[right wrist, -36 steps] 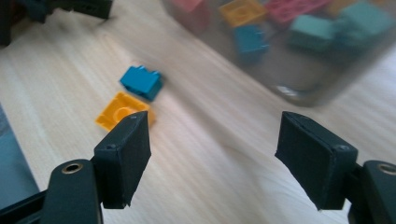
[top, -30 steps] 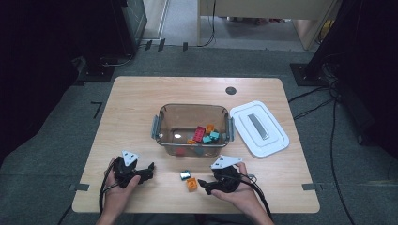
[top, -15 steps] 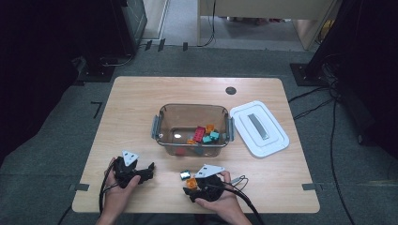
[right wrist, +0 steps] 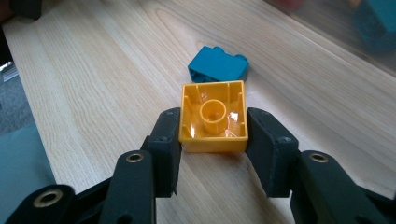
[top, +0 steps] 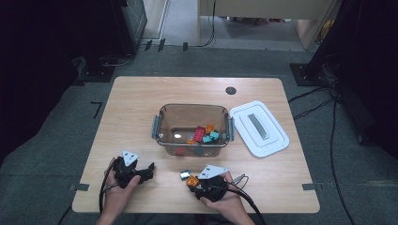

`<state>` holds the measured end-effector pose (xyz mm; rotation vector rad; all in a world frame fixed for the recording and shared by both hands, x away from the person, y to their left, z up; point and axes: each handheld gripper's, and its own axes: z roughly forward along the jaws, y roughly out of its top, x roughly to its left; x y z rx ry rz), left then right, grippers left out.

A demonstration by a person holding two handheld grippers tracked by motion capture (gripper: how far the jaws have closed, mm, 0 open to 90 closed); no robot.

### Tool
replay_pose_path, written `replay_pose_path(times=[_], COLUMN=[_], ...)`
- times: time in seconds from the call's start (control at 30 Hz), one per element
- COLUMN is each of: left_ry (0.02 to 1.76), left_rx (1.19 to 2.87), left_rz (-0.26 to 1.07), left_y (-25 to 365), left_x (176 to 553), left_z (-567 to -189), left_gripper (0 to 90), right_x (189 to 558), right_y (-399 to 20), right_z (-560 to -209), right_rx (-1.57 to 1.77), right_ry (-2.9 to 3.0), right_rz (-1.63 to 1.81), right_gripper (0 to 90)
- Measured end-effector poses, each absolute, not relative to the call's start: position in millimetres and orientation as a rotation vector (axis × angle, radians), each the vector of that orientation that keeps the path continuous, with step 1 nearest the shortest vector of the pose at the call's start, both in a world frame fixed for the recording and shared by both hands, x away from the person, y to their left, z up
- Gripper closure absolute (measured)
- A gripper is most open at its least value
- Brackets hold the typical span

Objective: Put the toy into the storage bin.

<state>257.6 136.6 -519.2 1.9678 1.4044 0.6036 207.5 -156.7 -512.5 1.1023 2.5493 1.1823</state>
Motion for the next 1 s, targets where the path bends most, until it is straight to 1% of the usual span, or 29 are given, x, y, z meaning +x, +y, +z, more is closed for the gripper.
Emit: replay_pose_path(times=[0.07,0.13,0.27,0.43,0.63,1.0], left_ry=[1.404,1.404,1.404,1.404,1.404,1.404], left_rx=[1.968,1.968,1.968,1.968,1.968,1.968], left_rz=[0.604,0.604,0.604,0.604,0.604,0.604], left_y=[137,137,137,137,137,137], left_x=[258,258,258,258,258,258], left_z=[-519,-519,-519,-519,-519,-519], left_gripper=[8.8,8.8,8.8,8.8,8.8,8.8], right_x=[207,206,206,209,218,229], right_y=[-156,-155,-157,-169,-197,-261], right_z=[-513,-513,-512,-507,-494,-475], right_rx=[1.086,1.075,1.065,1.107,1.174,1.304], right_ry=[2.550,2.543,2.541,2.537,2.490,2.370], right_rz=[1.184,1.174,1.178,1.186,1.186,1.130], right_gripper=[54.5,57.6,59.9,60.0,60.0,60.0])
